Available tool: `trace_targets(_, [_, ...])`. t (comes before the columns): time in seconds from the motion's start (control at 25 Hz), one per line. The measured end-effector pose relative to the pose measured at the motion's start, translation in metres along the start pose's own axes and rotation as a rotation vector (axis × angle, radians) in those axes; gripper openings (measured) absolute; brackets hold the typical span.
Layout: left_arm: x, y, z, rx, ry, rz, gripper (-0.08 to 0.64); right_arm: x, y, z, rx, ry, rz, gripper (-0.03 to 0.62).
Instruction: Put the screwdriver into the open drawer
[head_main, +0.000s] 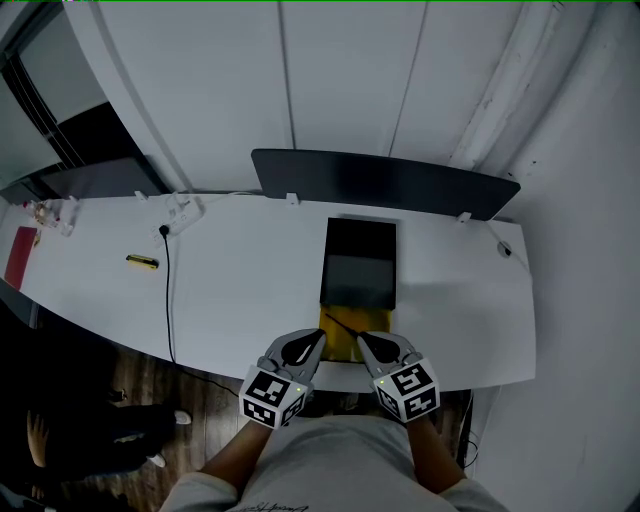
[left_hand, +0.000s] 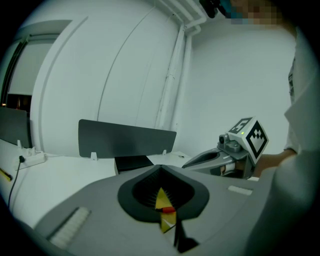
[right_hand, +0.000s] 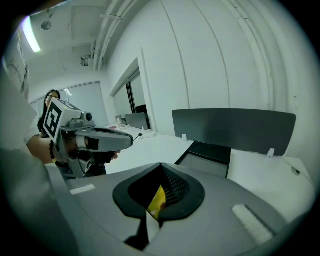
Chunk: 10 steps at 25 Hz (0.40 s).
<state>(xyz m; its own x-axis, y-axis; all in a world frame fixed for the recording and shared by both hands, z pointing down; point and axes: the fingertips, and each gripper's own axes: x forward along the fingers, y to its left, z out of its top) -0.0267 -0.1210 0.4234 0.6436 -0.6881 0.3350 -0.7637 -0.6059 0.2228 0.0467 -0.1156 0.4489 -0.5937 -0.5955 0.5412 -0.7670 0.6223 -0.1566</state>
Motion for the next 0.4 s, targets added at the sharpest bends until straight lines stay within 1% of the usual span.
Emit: trace_targets(0.4, [0.0019, -0.0032, 0.0001, 0.000, -0.004, -0.001, 0.000, -0.0028, 0.0010, -0.0005, -0.008, -0.001, 0.002, 0.014])
